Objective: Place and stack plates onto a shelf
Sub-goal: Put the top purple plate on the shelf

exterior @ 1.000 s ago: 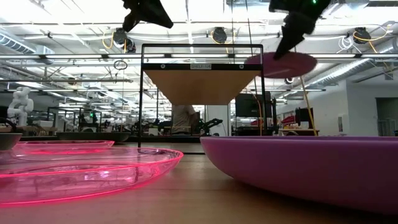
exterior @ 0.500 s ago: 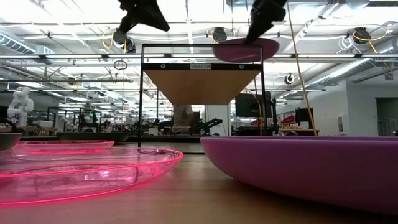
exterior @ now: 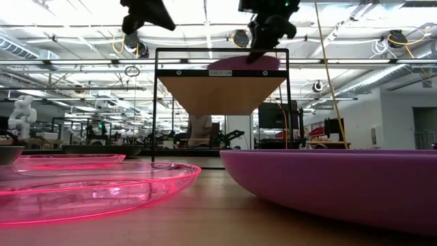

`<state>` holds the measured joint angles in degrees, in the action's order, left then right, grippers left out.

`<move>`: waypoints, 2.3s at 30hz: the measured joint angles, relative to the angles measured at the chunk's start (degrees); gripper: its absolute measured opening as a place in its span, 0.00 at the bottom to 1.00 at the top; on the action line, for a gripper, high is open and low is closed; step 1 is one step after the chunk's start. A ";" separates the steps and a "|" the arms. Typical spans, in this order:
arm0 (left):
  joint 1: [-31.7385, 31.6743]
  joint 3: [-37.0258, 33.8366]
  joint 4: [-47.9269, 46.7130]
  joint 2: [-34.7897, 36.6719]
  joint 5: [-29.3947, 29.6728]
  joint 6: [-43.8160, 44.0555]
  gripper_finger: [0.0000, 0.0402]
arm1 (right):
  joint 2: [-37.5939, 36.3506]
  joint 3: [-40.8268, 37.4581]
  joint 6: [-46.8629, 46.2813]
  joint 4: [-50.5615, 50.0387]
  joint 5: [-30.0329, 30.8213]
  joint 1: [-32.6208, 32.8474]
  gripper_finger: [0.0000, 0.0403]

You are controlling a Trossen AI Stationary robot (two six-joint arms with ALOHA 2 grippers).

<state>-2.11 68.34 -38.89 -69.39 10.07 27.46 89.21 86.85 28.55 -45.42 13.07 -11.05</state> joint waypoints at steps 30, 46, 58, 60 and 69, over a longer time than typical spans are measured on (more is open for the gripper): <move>-0.50 0.00 -8.00 4.82 2.01 -6.37 0.00 | 11.02 -0.02 -0.42 17.47 -7.50 -5.84 0.00; -0.50 0.00 -8.00 4.82 2.05 -6.59 0.00 | 11.02 -3.26 -0.62 21.07 -8.65 -6.38 0.00; -0.50 0.00 -7.78 4.81 2.07 -6.40 0.00 | 11.02 -6.06 1.12 26.90 -8.41 -6.56 0.02; -0.50 0.00 -7.78 4.81 2.07 -6.36 0.00 | 11.02 -6.58 1.12 27.06 -8.41 -6.56 0.02; -0.50 0.00 -7.76 4.81 2.07 -6.19 0.00 | 10.98 -6.75 1.27 27.38 -5.63 -6.56 0.03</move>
<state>-2.61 68.34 -46.65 -64.58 12.14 21.28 100.18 80.09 29.82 -18.04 7.45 -17.61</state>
